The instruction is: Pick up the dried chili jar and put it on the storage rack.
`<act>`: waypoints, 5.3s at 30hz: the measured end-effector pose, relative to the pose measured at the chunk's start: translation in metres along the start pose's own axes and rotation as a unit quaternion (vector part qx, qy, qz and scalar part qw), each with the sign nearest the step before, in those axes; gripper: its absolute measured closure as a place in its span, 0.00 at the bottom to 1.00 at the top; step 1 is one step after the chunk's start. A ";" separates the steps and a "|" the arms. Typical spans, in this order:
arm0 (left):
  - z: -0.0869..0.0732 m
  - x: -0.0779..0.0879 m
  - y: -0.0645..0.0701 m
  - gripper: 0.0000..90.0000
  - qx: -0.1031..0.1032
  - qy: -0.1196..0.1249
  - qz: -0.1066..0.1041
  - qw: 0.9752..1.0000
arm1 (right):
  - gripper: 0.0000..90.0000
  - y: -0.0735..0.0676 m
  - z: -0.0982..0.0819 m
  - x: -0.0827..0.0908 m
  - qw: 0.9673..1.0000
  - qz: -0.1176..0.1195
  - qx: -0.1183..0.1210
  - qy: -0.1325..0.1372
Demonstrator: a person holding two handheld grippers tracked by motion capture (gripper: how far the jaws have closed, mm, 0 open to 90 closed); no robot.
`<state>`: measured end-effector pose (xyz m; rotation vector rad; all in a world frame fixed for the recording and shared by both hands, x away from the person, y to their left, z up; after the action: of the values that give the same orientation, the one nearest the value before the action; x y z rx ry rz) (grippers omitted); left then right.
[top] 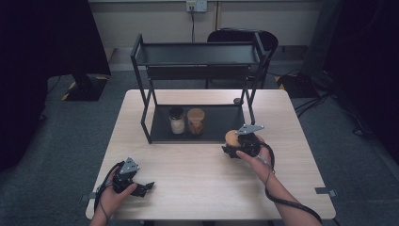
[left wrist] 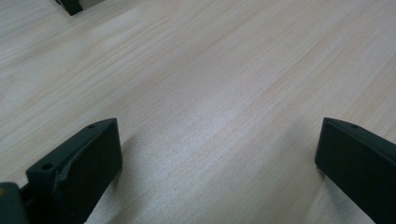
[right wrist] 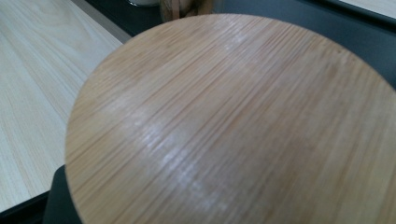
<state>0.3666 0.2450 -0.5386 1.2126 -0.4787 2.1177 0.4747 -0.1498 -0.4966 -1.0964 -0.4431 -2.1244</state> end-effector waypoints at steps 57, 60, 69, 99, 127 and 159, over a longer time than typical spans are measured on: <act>0.000 0.000 0.000 0.00 0.000 0.000 0.000 1.000 | 0.28 -0.010 0.051 -0.019 1.000 0.010 0.018 -0.008; 0.000 0.000 0.000 0.00 0.000 0.000 0.000 1.000 | 0.28 -0.011 0.053 -0.020 1.000 0.010 0.020 -0.009; 0.000 0.000 0.000 0.00 0.000 0.000 0.000 1.000 | 0.28 -0.009 0.058 -0.020 1.000 0.008 0.021 -0.009; 0.000 0.000 0.000 0.00 0.000 0.000 0.000 1.000 | 0.28 -0.003 0.068 -0.023 1.000 0.005 0.012 -0.013; 0.000 0.000 0.000 0.00 0.000 0.000 0.000 1.000 | 0.28 0.002 0.075 -0.025 1.000 0.001 0.004 -0.015; 0.000 0.000 0.000 0.00 0.000 0.000 0.000 1.000 | 0.28 0.014 0.084 -0.042 0.999 -0.016 -0.017 -0.022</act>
<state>0.3667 0.2450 -0.5386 1.2124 -0.4787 2.1179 0.5502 -0.0934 -0.4817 -1.1638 -0.4480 -2.1462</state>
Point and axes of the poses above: each handheld gripper's, and its own axes: x roughly backward along the jaws, z roughly out of its top, y roughly to its right, the point moved 4 cm from there along -x, roughly forward along the jaws, and after that the axes turned 15 degrees about -y, right-handed, at the moved point
